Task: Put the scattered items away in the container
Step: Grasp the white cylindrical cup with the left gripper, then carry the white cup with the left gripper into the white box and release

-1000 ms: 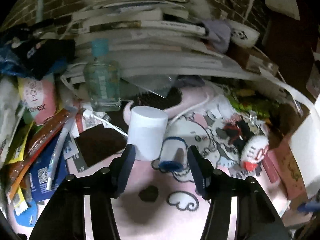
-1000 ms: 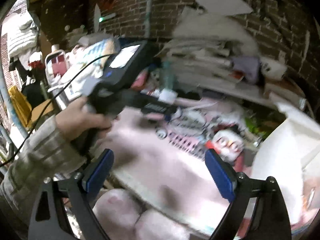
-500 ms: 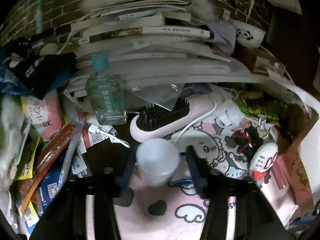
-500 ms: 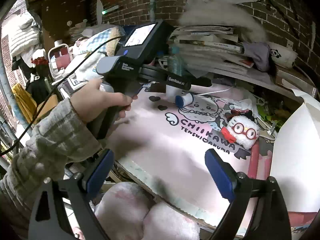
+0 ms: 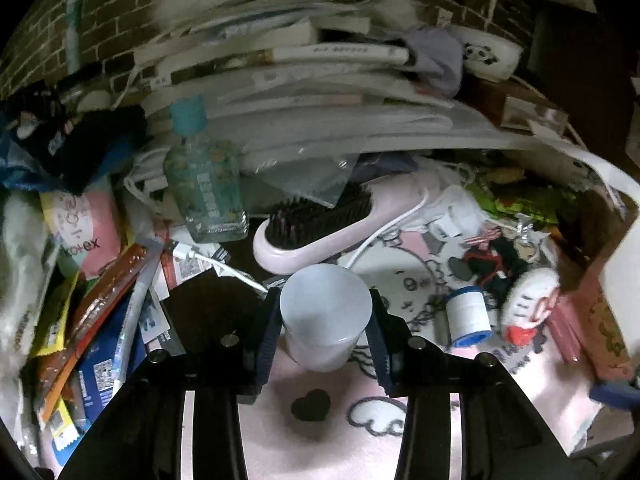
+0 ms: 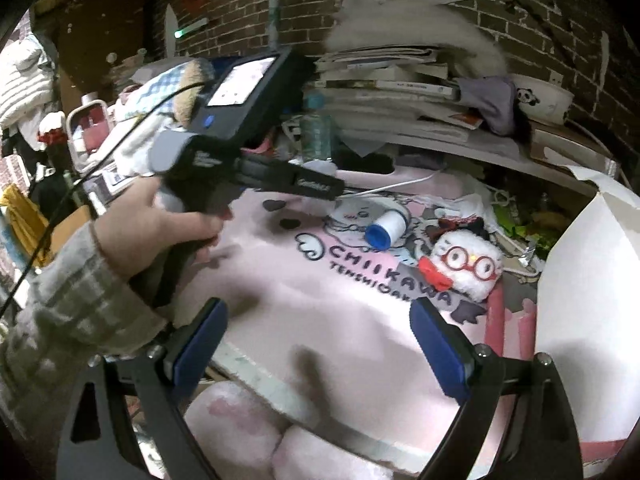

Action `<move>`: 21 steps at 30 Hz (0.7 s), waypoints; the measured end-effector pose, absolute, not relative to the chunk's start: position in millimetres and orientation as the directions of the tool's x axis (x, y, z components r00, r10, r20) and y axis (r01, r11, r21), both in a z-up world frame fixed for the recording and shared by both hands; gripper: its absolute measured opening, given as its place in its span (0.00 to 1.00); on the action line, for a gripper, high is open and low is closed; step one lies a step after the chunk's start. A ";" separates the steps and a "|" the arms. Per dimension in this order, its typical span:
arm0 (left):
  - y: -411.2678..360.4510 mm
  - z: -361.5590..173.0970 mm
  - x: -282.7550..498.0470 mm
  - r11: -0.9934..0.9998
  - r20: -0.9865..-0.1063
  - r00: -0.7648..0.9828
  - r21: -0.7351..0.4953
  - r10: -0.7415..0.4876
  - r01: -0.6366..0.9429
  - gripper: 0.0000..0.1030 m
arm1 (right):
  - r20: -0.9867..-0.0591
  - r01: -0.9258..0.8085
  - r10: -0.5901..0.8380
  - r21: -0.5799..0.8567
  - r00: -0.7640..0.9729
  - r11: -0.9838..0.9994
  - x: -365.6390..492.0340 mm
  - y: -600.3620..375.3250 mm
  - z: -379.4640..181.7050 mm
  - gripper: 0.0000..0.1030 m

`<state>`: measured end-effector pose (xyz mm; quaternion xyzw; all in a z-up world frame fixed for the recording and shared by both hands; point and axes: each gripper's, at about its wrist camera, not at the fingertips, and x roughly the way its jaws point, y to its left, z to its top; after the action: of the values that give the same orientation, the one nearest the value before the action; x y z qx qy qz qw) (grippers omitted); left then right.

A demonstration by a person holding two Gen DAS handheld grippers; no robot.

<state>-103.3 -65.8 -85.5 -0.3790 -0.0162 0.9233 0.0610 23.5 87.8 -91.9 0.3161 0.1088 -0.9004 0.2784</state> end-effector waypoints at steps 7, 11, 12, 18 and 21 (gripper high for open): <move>-49.1 -36.3 -85.7 -0.971 -0.631 -0.738 -0.136 0.239 -0.198 0.34 | -0.647 0.507 -0.348 -0.070 -0.678 -0.859 3.7 89.0 -107.3 0.88; -16.4 4.2 -74.2 -0.929 -0.600 -0.715 -0.160 0.360 -0.334 0.34 | -0.660 0.496 -0.328 -0.079 -0.676 -0.865 -0.7 89.3 -116.4 0.88; -6.6 13.2 -71.6 -0.911 -0.591 -0.700 -0.172 0.400 -0.376 0.34 | -0.660 0.493 -0.323 -0.082 -0.678 -0.866 -0.9 89.3 -118.0 0.88; 66.0 54.4 -59.9 -0.788 -0.581 -0.584 -0.173 0.567 -0.591 0.34 | -0.658 0.484 -0.304 -0.105 -0.689 -0.869 -0.1 85.1 -124.1 0.88; 109.8 60.5 -57.8 -0.731 -0.616 -0.509 -0.167 0.602 -0.662 0.34 | -0.661 0.491 -0.312 -0.097 -0.682 -0.866 0.6 82.7 -126.0 0.88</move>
<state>-57.8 109.8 60.5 -0.3363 0.0448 0.8673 0.3642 0.6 82.7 -126.0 0.3318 0.1346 -0.9072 0.2211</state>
